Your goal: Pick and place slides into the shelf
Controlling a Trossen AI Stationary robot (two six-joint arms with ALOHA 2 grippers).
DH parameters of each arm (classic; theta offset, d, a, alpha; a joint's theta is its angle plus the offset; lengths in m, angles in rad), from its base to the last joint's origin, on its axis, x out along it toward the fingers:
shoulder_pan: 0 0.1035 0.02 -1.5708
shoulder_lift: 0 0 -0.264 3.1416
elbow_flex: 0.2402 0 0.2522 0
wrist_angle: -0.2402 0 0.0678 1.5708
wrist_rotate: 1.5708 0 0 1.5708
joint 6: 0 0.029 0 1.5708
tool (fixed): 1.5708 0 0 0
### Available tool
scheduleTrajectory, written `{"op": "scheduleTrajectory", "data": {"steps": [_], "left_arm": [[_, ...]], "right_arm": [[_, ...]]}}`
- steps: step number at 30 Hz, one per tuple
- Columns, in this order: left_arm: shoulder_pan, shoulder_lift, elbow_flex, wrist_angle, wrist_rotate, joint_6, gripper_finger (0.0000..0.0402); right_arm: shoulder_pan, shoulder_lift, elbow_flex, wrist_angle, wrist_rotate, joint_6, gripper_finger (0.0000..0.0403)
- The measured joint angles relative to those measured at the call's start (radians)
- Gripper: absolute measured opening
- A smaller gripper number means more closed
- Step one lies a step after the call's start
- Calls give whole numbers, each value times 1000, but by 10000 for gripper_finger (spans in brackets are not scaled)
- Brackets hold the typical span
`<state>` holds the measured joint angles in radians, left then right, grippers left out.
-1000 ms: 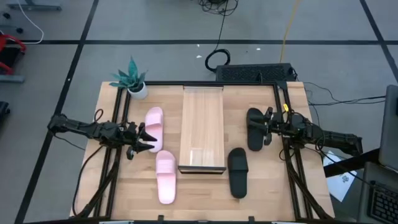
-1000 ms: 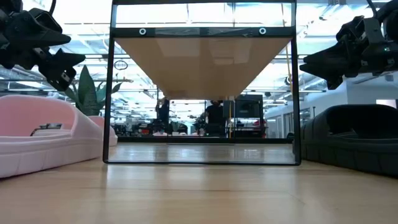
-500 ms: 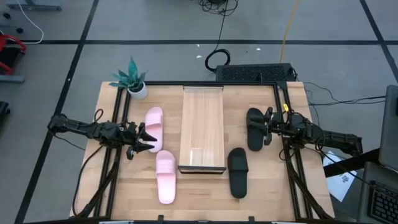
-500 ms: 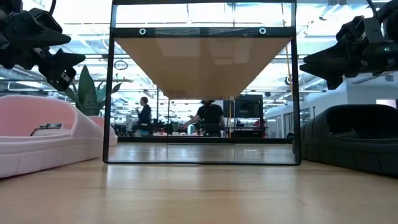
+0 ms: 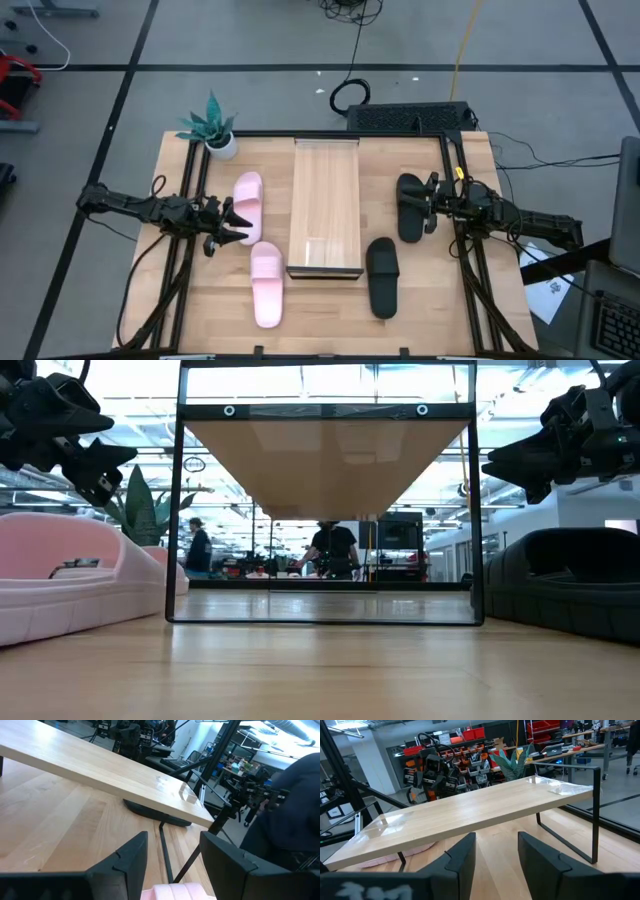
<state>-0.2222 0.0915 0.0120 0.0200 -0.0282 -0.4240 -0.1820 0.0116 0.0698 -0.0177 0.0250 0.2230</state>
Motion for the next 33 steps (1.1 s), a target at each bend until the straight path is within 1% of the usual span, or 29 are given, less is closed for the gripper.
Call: {"op": "scheduleTrajectory", "data": {"steps": [8,12,16,20,22,24,28,31,33], "left_arm": [[0,0,0,0,0,0,182],[0,0,0,0,0,0,182],[0,0,0,0,0,0,182],[0,0,0,0,0,0,182],[0,0,0,0,-24,1,182],[0,0,0,5,-72,20,182],[0,0,-2,45,-184,91,182],[0,0,-2,132,-235,70,182],[0,0,-2,181,-251,26,182]], "right_arm": [[0,0,-1,19,0,0,137],[0,0,-3,61,4,0,137],[0,0,-3,139,4,8,137],[0,0,-3,242,4,127,137],[0,0,-3,303,8,175,137],[0,0,-3,366,41,184,137],[0,0,-3,518,169,184,137],[0,2,-2,633,253,155,137],[0,2,-1,683,265,101,137]]}}
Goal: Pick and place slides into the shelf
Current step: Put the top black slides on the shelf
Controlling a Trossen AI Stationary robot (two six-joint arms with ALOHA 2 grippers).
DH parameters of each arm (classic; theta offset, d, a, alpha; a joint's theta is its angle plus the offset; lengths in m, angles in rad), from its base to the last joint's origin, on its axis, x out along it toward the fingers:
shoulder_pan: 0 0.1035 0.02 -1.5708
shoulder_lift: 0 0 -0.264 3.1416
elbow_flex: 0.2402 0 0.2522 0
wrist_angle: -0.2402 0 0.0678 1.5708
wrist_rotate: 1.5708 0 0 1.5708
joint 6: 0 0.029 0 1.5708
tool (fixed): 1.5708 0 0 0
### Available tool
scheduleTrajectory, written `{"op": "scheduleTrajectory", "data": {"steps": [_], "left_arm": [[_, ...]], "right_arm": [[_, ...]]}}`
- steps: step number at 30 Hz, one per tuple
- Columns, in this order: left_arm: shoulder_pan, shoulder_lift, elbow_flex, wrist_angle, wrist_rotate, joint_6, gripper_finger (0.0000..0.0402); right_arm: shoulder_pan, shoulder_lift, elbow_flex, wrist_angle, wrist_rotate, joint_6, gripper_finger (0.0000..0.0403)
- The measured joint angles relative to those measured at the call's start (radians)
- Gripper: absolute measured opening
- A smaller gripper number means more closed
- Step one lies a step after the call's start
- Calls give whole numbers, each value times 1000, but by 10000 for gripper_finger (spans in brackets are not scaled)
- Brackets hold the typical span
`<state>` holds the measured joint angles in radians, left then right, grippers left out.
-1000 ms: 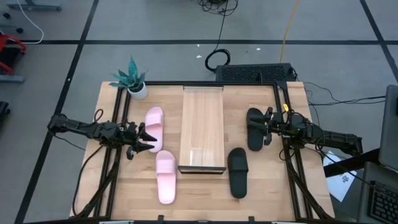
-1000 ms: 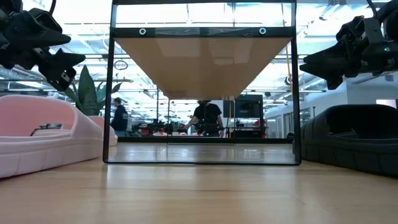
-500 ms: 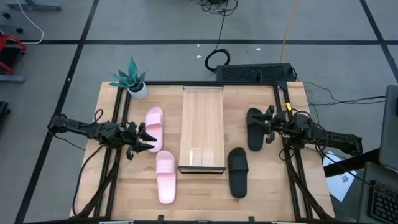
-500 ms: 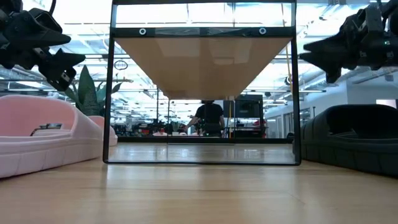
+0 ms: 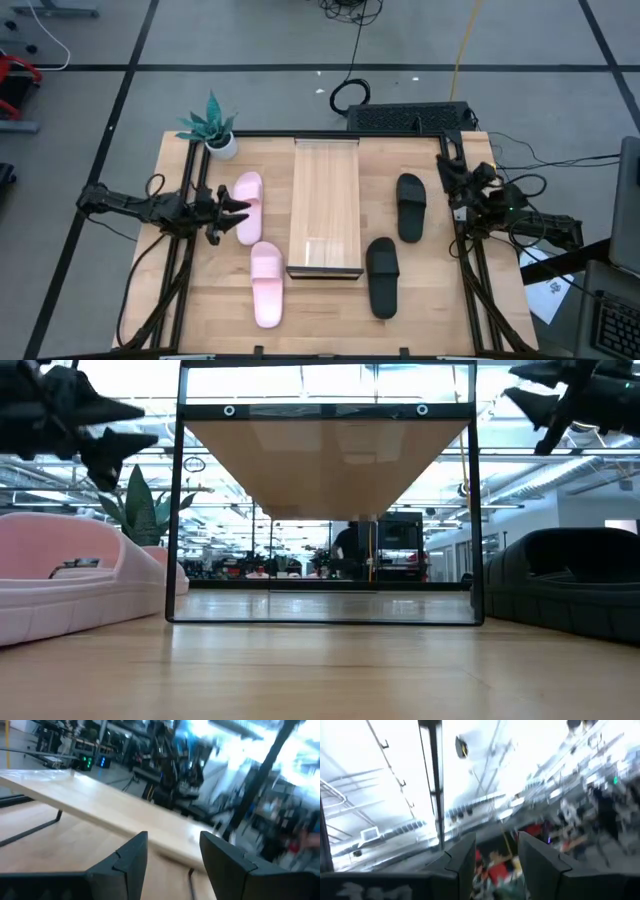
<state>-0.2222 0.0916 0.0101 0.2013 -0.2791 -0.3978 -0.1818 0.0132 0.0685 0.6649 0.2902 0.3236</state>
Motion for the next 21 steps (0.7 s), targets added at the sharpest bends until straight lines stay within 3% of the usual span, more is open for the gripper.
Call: {"op": "scheduleTrajectory", "data": {"steps": [7,12,15,17,19,21], "left_arm": [[0,0,0,228,-64,-34,182],[0,0,1,550,-116,11,182],[0,0,23,754,-83,140,182],[0,-1,73,798,-26,238,182],[0,-1,149,759,14,317,182],[-3,0,255,611,20,358,182]], "right_arm": [[0,1,2,48,-5,-48,137],[0,10,102,49,-34,-157,137],[0,54,247,10,-88,-302,137],[0,107,379,-81,-127,-394,137],[0,180,537,-230,-166,-468,137],[0,279,716,-424,-188,-523,137]]}}
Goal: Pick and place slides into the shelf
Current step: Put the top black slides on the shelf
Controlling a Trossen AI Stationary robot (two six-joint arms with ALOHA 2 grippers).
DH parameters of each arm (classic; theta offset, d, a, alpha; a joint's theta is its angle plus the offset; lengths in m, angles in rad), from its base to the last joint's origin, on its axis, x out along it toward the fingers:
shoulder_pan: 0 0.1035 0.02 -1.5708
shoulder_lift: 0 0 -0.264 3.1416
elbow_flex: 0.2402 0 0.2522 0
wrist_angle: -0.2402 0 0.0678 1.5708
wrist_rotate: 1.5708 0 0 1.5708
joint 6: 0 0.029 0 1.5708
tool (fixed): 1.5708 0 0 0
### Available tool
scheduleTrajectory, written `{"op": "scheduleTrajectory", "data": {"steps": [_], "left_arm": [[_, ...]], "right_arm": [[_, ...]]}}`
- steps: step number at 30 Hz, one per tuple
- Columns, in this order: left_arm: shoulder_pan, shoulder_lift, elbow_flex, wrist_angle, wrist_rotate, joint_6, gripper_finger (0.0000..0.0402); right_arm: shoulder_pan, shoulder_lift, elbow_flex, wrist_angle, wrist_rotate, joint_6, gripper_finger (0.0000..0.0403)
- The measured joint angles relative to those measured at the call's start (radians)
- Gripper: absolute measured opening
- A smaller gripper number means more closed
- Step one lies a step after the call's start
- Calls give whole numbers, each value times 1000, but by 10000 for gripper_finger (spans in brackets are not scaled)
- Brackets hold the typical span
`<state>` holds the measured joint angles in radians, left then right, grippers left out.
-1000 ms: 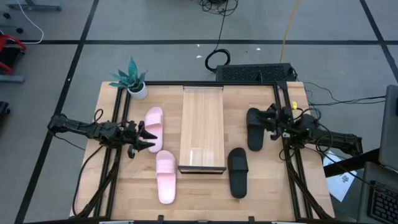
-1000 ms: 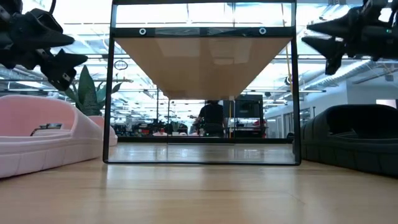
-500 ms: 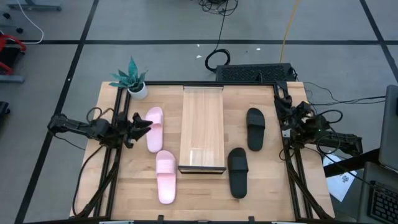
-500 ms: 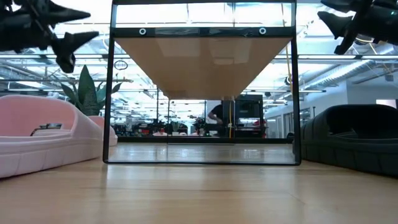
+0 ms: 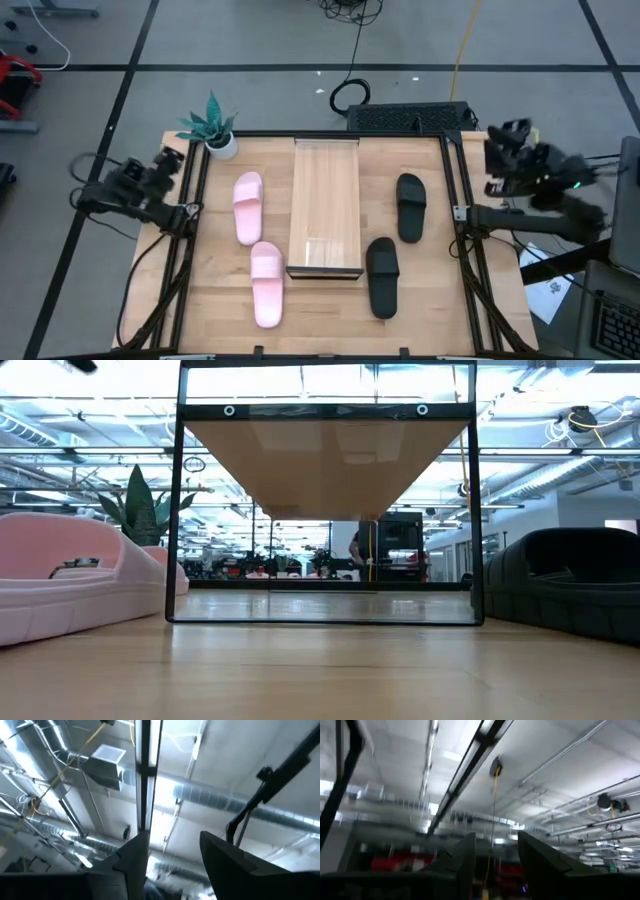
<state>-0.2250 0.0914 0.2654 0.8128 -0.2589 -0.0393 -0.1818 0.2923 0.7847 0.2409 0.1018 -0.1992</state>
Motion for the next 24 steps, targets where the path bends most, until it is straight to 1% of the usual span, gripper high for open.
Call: {"op": "scheduleTrajectory", "data": {"steps": [1,3,4,6,9,12,14,17,19,21,24], "left_arm": [[-1,0,66,-112,-6,7,182],[-1,10,220,-402,-39,2,182],[-1,27,305,-551,-68,-13,182],[-1,80,462,-800,-144,-67,182],[-1,183,666,-1047,-236,-118,182],[-1,285,834,-1242,-308,-143,182],[-1,353,922,-1375,-365,-194,182],[-1,439,1016,-1566,-454,-300,182],[-1,485,1054,-1676,-497,-378,182],[-1,517,1072,-1756,-516,-436,182],[-1,541,1075,-1807,-525,-497,182]], "right_arm": [[0,56,94,-117,1,-25,137],[0,179,285,-345,6,-66,137],[0,243,381,-462,25,-81,137],[0,373,569,-695,89,-99,137],[0,555,810,-1035,205,-104,137],[0,696,974,-1315,290,-97,137],[0,764,1026,-1458,308,-66,137],[-2,828,1037,-1613,321,38,137],[-2,851,1011,-1705,321,115,137],[-2,866,973,-1776,318,194,137],[-2,865,886,-1812,315,266,137]]}}
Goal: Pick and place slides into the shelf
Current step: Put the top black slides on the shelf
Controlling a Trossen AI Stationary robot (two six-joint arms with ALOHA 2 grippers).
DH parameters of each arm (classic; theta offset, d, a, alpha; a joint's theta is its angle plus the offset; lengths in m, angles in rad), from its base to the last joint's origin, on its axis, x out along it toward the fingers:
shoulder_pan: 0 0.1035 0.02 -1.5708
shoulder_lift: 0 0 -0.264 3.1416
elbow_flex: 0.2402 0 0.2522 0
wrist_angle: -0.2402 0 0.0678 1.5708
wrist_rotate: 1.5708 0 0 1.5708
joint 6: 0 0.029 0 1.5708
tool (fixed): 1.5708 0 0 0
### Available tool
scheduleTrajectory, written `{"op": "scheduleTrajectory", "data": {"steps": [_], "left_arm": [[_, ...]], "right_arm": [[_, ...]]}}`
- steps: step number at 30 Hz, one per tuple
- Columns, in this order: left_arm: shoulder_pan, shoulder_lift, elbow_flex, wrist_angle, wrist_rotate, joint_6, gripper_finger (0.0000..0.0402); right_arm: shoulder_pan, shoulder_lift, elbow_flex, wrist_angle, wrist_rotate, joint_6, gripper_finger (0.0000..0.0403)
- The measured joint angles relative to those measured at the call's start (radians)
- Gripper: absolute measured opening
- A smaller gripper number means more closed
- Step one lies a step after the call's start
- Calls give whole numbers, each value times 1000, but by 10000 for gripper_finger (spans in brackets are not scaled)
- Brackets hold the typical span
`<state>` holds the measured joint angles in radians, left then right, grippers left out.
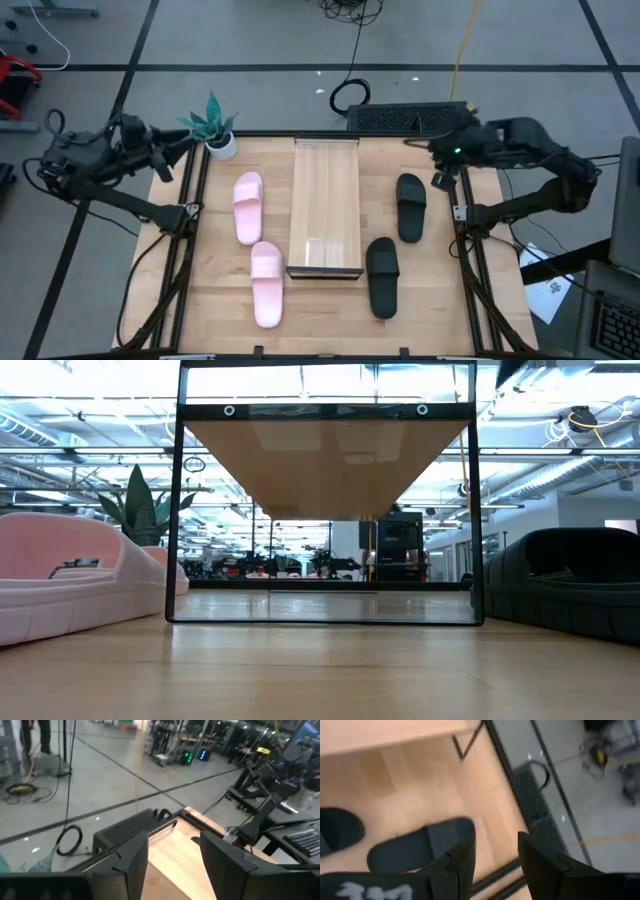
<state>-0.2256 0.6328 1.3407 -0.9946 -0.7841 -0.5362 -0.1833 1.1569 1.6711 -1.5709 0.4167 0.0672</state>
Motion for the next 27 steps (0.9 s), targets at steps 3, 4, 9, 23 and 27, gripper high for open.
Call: {"op": "scheduleTrajectory", "data": {"steps": [3,4,9,23,27], "left_arm": [[0,3,-4,-3,1,-28,182],[0,2,-4,-3,2,-33,182],[0,0,-4,-4,3,-34,182],[0,0,-5,-5,0,43,182],[0,0,-5,-12,-1,46,182]], "right_arm": [[0,-20,-93,18,-55,-2,137],[0,-24,-121,18,-87,-1,137],[4,-31,-253,92,-320,67,137],[56,-31,-621,379,-470,25,137],[56,-31,-694,414,-428,22,137]]}}
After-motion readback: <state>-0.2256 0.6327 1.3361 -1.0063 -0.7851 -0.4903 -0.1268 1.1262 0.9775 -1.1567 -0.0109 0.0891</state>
